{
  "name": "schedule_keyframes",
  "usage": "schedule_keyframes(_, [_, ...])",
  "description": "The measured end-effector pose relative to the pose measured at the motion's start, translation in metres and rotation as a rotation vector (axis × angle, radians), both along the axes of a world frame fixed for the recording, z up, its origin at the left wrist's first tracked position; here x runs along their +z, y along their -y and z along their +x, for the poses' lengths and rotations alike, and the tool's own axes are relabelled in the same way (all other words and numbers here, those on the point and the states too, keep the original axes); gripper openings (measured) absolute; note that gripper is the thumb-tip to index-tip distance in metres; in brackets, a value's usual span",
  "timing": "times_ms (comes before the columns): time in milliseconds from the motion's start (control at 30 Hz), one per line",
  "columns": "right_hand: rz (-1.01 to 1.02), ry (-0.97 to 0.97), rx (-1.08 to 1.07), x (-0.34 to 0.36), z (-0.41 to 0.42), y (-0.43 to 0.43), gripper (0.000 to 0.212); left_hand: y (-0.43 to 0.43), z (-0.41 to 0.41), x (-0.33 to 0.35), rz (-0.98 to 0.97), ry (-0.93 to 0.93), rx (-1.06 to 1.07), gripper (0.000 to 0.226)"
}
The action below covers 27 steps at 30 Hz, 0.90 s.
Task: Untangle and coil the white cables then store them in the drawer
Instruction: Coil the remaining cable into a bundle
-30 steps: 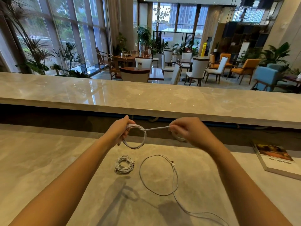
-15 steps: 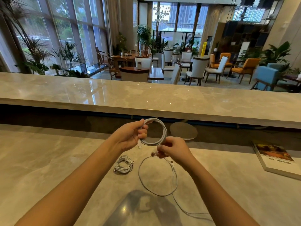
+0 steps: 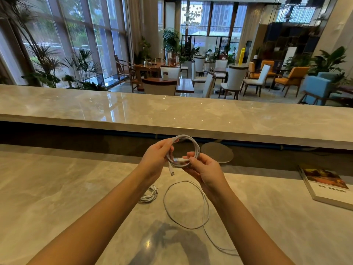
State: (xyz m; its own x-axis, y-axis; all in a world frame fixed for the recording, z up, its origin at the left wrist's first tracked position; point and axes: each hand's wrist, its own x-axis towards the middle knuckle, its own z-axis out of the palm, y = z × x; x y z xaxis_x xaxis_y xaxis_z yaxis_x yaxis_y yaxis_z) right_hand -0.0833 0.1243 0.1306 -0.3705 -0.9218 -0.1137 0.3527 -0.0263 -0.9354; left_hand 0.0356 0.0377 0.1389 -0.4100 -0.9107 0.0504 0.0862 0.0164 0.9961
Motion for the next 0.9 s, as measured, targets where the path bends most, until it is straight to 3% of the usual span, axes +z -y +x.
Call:
schedule_keyframes(67, [-0.037,0.019,0.027,-0.003,-0.002,0.001,0.015,0.001,0.0,-0.005,-0.029,0.036,0.038,0.026])
schedule_keyframes(133, [-0.025,-0.084,0.087,-0.006,-0.003,0.002,0.015,0.002,0.0,-0.01,0.047,0.004,0.053,0.025])
schedule_keyframes(267, [0.088,-0.379,0.111,-0.013,-0.002,0.008,0.016,0.001,-0.002,-0.014,0.373,-0.281,0.009,0.024])
schedule_keyframes(367, [0.107,-0.364,0.139,-0.021,-0.002,0.015,0.02,0.004,0.002,-0.014,0.443,-0.394,-0.013,0.023])
schedule_keyframes(533, [0.112,-0.257,0.185,-0.031,0.005,0.026,0.019,0.011,0.021,-0.019,0.459,-0.397,-0.015,0.023])
schedule_keyframes(633, [0.109,-0.333,0.111,-0.039,0.008,0.036,0.012,0.015,0.031,-0.029,0.507,-0.42,-0.02,0.022])
schedule_keyframes(700, [0.126,-0.399,0.07,-0.048,0.013,0.048,0.012,0.023,0.039,-0.041,0.431,-0.308,-0.003,0.02])
schedule_keyframes(833, [0.241,-0.468,0.056,-0.075,0.025,0.076,0.012,0.052,0.06,-0.078,0.201,0.212,0.056,0.033])
schedule_keyframes(900, [0.289,-0.489,0.059,-0.091,0.031,0.092,0.016,0.068,0.067,-0.097,0.178,0.346,0.105,0.033])
